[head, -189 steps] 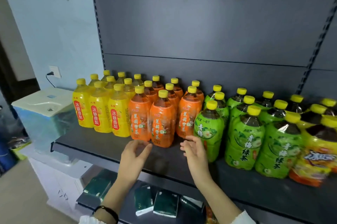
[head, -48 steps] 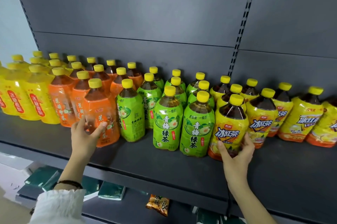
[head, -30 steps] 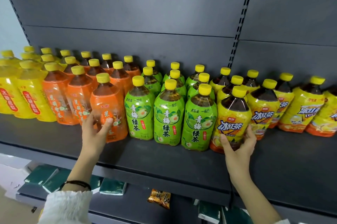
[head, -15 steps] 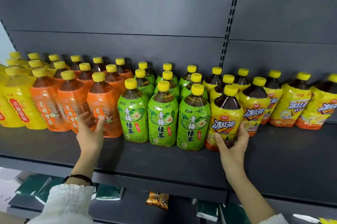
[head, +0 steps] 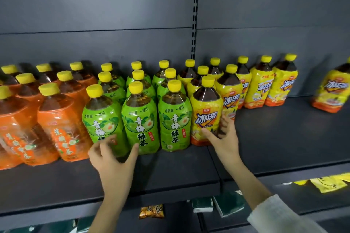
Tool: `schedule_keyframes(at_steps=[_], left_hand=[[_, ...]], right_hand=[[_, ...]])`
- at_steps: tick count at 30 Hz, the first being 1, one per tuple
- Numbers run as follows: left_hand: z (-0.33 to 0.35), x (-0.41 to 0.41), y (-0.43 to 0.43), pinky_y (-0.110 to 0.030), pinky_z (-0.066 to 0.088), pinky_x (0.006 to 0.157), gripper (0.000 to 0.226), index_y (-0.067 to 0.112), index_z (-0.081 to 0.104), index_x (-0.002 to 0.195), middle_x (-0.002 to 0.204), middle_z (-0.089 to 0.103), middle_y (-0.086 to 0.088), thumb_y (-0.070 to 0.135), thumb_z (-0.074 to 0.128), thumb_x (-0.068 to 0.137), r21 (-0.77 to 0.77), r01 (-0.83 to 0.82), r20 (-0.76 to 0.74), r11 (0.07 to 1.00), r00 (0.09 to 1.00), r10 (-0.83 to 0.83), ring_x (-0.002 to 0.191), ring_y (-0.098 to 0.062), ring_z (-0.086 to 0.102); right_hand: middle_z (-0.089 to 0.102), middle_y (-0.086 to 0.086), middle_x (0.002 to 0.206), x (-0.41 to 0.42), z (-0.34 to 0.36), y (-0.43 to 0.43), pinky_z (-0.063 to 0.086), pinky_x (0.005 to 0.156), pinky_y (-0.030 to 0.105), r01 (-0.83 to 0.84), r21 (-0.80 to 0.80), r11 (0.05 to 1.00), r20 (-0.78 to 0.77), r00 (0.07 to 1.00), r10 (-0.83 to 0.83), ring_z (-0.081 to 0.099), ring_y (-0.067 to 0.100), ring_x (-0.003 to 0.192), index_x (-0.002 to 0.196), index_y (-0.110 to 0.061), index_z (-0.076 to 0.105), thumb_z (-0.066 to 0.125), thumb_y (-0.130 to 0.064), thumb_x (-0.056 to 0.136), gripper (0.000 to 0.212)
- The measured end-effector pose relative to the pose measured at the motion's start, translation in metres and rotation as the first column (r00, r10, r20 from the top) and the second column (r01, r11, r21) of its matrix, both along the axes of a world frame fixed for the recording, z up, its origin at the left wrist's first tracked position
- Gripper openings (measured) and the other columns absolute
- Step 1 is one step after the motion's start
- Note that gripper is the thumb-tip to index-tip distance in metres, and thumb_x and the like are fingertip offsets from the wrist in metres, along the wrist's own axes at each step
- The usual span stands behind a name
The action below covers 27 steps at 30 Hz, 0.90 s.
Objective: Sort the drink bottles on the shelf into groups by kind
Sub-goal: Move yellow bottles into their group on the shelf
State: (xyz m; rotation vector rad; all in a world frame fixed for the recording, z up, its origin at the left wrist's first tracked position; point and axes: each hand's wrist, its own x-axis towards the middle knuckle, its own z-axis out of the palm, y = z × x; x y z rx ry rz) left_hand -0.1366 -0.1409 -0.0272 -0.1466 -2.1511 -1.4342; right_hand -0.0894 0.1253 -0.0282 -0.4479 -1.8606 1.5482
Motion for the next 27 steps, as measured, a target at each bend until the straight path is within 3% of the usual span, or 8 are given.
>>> schedule_keyframes(at_steps=[4,9,12,14,16,21,24,27], left_hand=[[0.008,-0.012,0.016,-0.044,0.023,0.105,0.09,0.007,0.043,0.129,0.135,0.035,-0.027,0.03,0.091,0.057,-0.061,-0.186,-0.103,0.981,0.978,0.179,0.128,-0.039,0.032],[0.008,-0.008,0.026,-0.04,0.024,0.104,0.079,0.003,0.045,0.126,0.123,0.041,-0.021,0.02,0.088,0.062,-0.006,-0.235,-0.113,0.972,0.966,0.233,0.124,-0.031,0.033],[0.003,0.017,0.067,-0.035,0.038,0.089,0.04,0.006,0.055,0.108,0.106,0.056,-0.014,0.017,0.077,0.077,0.019,-0.121,-0.04,0.992,0.992,0.122,0.108,-0.033,0.048],[-0.002,0.035,0.105,-0.023,0.043,0.076,0.023,0.017,0.058,0.097,0.093,0.062,0.0,0.021,0.073,0.08,0.047,0.006,-0.004,0.999,1.0,-0.006,0.093,-0.024,0.06],[-0.005,0.052,0.15,-0.023,0.046,0.072,0.015,0.025,0.06,0.089,0.084,0.067,0.01,0.024,0.072,0.08,0.024,0.108,0.015,0.994,0.994,-0.108,0.083,-0.011,0.064],[-0.011,0.071,0.255,-0.027,0.051,0.083,0.021,0.034,0.062,0.095,0.092,0.068,0.019,0.033,0.074,0.078,-0.045,0.397,0.212,0.917,0.9,-0.38,0.09,0.001,0.063],[-0.012,0.079,0.314,-0.027,0.046,0.094,0.043,0.041,0.057,0.109,0.111,0.062,0.022,0.062,0.064,0.072,-0.128,0.471,0.285,0.873,0.86,-0.422,0.106,0.001,0.056],[-0.006,0.088,0.368,-0.025,0.04,0.096,0.046,0.043,0.051,0.118,0.118,0.055,0.026,0.059,0.063,0.077,-0.203,0.519,0.327,0.83,0.835,-0.443,0.113,0.001,0.049]], right_hand=[[0.053,-0.023,0.107,0.008,0.006,0.01,0.046,0.072,0.012,-0.045,0.03,0.999,0.065,0.997,0.043,0.053,-0.004,0.096,0.119,-0.028,0.047,0.079,-0.023,0.076,0.055],[0.063,-0.009,0.093,0.013,0.009,0.041,0.048,0.066,0.01,-0.133,0.098,0.986,0.149,0.982,0.118,0.061,0.006,0.083,0.102,-0.02,0.059,0.076,-0.024,0.08,0.028],[0.066,-0.007,0.085,0.019,0.012,0.078,0.048,0.067,0.01,-0.231,0.142,0.963,0.188,0.961,0.203,0.061,-0.002,0.077,0.095,-0.017,0.066,0.07,-0.022,0.085,0.011],[0.068,-0.007,0.088,0.026,0.015,0.108,0.047,0.068,0.009,-0.272,0.165,0.948,0.197,0.951,0.239,0.06,-0.007,0.078,0.096,-0.016,0.068,0.068,-0.022,0.087,0.011],[0.069,-0.009,0.093,0.036,0.018,0.145,0.047,0.07,0.009,-0.312,0.172,0.934,0.219,0.937,0.272,0.061,-0.008,0.082,0.099,-0.018,0.068,0.068,-0.024,0.088,0.012],[0.065,-0.015,0.106,0.069,0.014,0.247,0.047,0.074,0.009,-0.332,0.173,0.927,0.302,0.914,0.27,0.061,-0.005,0.093,0.11,-0.027,0.063,0.068,-0.029,0.087,0.024],[0.063,-0.009,0.111,0.093,0.01,0.315,0.048,0.075,0.015,-0.247,0.136,0.959,0.296,0.934,0.199,0.061,0.004,0.097,0.115,-0.029,0.057,0.071,-0.029,0.084,0.034],[0.062,-0.005,0.113,0.117,0.011,0.382,0.048,0.08,0.021,-0.122,0.105,0.987,0.277,0.957,0.089,0.061,0.008,0.099,0.117,-0.03,0.051,0.073,-0.028,0.082,0.041]])
